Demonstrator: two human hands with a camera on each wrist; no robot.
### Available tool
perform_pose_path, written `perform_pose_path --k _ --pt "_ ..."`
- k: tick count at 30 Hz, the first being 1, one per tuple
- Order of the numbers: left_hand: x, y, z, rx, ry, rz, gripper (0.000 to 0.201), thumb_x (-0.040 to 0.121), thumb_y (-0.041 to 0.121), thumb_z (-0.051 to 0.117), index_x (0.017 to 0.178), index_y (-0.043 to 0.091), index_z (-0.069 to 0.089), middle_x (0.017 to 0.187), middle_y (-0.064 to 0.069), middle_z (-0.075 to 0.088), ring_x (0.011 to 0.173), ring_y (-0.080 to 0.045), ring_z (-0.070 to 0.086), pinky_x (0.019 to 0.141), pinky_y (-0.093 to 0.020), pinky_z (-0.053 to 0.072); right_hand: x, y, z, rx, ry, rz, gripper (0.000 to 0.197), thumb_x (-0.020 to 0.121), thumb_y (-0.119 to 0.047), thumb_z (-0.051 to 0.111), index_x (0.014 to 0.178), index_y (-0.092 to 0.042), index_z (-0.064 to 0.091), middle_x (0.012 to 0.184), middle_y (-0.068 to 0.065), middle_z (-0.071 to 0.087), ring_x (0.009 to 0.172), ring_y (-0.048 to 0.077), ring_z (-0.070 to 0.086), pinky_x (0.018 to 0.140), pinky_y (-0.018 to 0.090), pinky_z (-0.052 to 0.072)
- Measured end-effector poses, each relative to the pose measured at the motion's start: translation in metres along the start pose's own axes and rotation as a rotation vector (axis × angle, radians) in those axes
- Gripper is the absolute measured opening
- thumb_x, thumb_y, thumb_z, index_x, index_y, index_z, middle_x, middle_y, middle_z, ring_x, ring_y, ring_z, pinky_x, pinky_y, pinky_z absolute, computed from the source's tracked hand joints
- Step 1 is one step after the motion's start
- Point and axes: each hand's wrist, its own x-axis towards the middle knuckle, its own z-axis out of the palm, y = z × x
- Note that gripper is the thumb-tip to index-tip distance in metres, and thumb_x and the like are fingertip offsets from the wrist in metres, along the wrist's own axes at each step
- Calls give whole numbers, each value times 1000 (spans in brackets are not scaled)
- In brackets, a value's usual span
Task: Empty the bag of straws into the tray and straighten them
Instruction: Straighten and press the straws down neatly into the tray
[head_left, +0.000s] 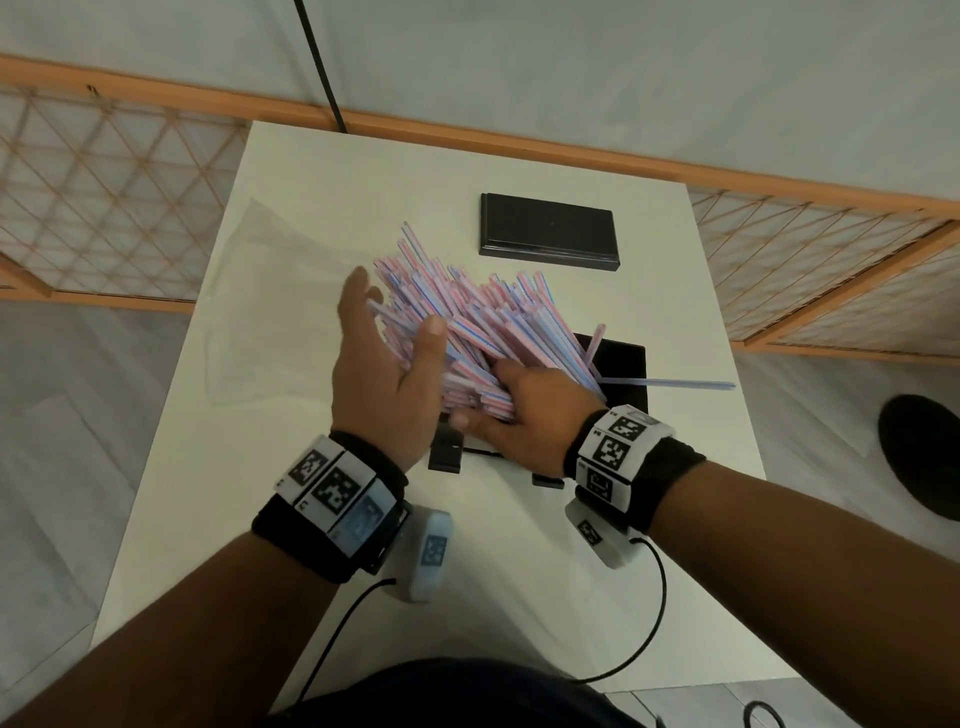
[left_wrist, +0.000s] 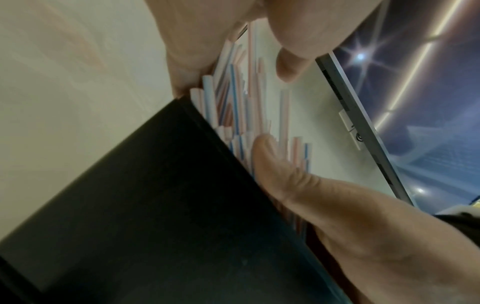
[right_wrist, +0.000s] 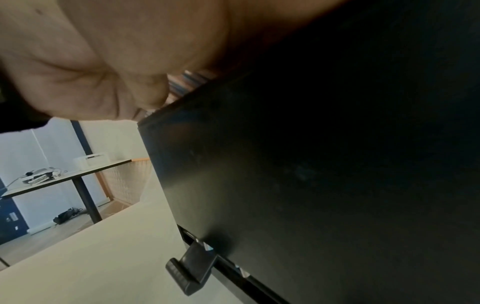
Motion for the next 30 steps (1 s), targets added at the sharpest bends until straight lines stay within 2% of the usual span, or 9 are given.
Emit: perform_pose_path --k 3,8,10,13,16,21,24,26,30 --pt "0 1 2 31 -22 30 68 97 44 41 157 15 28 156 -2 44 141 -13 42 117 -37 35 -5 0 1 -98 3 15 73 83 -79 45 119 -15 52 106 2 63 100 23 61 75 23 36" --pt "3 -1 0 26 -4 25 73 103 40 47 161 26 4 163 0 31 128 13 26 115 -28 34 -13 3 2 -57 129 11 65 82 -72 55 116 -16 54 114 6 61 104 26 59 83 29 46" --pt "3 -1 0 -3 -18 -31 81 102 40 52 160 29 -2 164 -1 28 136 8 27 117 -34 36 -22 4 3 -54 188 -10 64 80 -72 53 112 -16 54 109 5 59 101 28 57 85 34 49" --pt "2 -3 2 -93 -23 -186 92 94 45 63 160 27 1 163 -3 30 144 -13 38 112 -31 38 -40 8 1 -65 274 -41 49 78 -65 57 93 -19 51 89 0 56 81 24 53 71 34 46" --pt "0 -3 2 -115 -24 -239 93 89 46 69 158 23 10 160 -1 34 137 -16 46 108 -31 40 -62 25 -13 -44 197 91 44 81 -60 64 69 -22 44 64 -10 51 62 15 47 60 30 38" --pt "0 -1 6 -97 -50 -242 93 90 38 70 158 17 10 160 -3 34 139 -18 45 103 -24 36 -86 61 -31 -152 115 302 52 88 -64 51 59 -20 51 60 -6 56 62 16 51 61 31 36" --pt "-1 0 9 -85 -62 -226 93 91 35 70 157 13 10 157 -4 38 137 -17 46 103 -21 33 -83 74 -34 -229 45 439 68 93 -66 37 60 -10 56 63 6 61 66 24 54 63 32 37" --pt "-2 0 10 -79 -67 -224 91 92 33 70 157 13 10 155 -1 41 130 -11 49 99 -17 32 -76 79 -37 -215 94 495 70 94 -66 34 68 -6 60 66 9 64 67 26 54 62 32 36" --pt "-3 1 9 -77 -72 -199 88 94 34 67 157 12 9 153 0 44 127 -8 48 100 -19 32 -59 75 -44 -10 320 474 40 96 -54 49 98 -14 50 64 3 59 61 20 56 52 28 34"
